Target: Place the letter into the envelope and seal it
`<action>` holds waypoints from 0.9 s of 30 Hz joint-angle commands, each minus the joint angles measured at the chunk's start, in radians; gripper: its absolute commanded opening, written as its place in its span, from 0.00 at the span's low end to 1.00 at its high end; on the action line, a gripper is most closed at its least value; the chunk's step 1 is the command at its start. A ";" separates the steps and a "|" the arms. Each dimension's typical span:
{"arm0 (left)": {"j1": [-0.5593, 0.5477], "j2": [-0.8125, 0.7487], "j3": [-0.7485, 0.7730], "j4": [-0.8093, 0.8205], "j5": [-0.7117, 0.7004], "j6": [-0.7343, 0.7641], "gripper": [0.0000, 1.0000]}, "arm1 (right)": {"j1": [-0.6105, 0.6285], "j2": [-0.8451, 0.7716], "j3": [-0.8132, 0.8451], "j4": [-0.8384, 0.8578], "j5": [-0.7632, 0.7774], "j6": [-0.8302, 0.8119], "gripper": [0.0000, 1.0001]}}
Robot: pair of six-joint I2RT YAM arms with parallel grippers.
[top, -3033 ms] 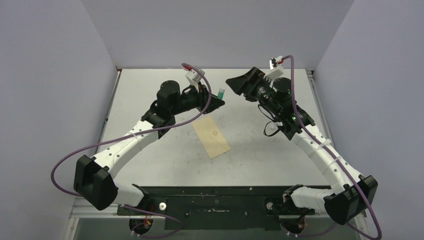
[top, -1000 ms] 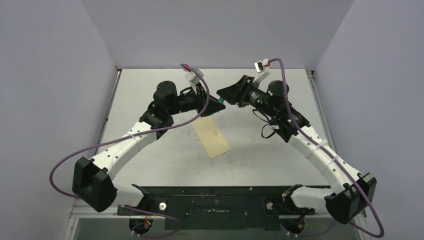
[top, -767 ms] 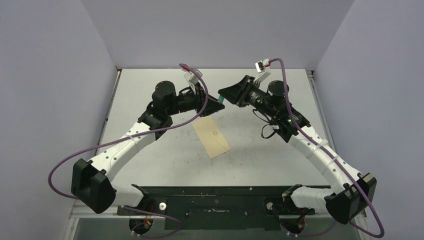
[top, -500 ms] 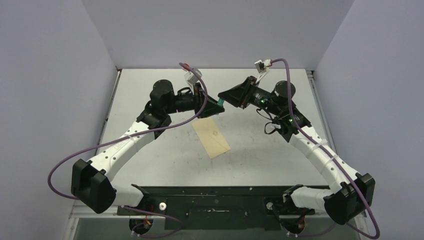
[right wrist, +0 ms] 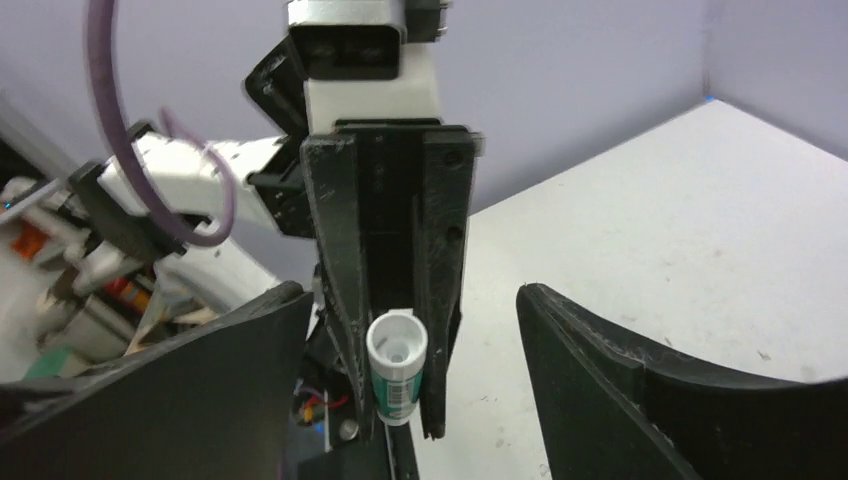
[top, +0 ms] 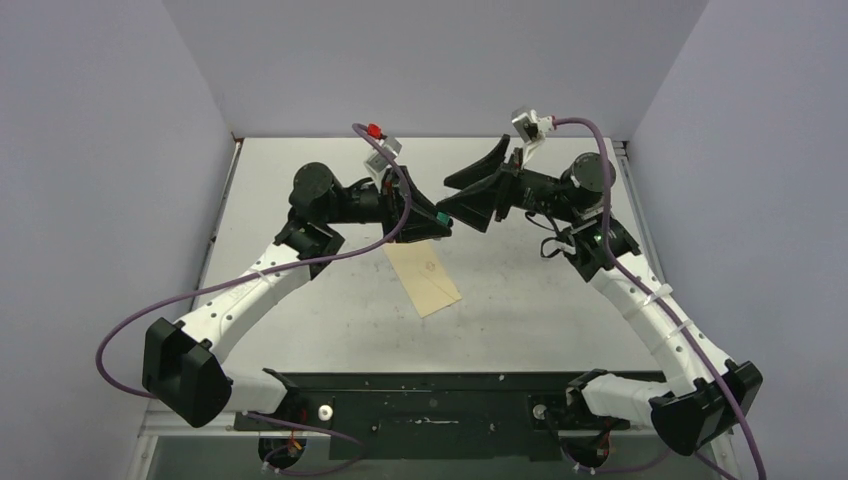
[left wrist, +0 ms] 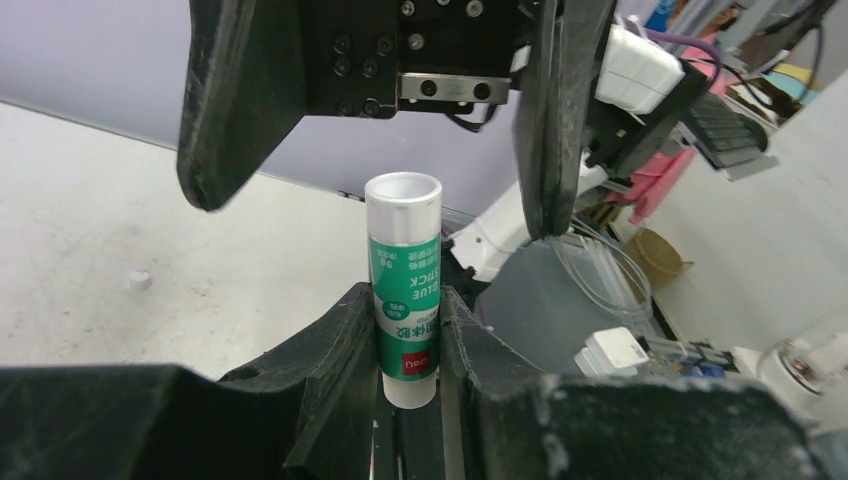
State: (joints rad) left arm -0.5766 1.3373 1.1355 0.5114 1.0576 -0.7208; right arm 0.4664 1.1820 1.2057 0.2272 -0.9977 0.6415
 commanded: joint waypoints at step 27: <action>0.015 -0.059 0.055 -0.206 -0.246 0.101 0.00 | 0.057 0.053 0.101 -0.277 0.363 0.080 0.23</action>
State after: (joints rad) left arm -0.5701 1.3075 1.1355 0.2493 0.8024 -0.5774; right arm 0.5213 1.2118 1.2644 -0.0528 -0.6048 0.7502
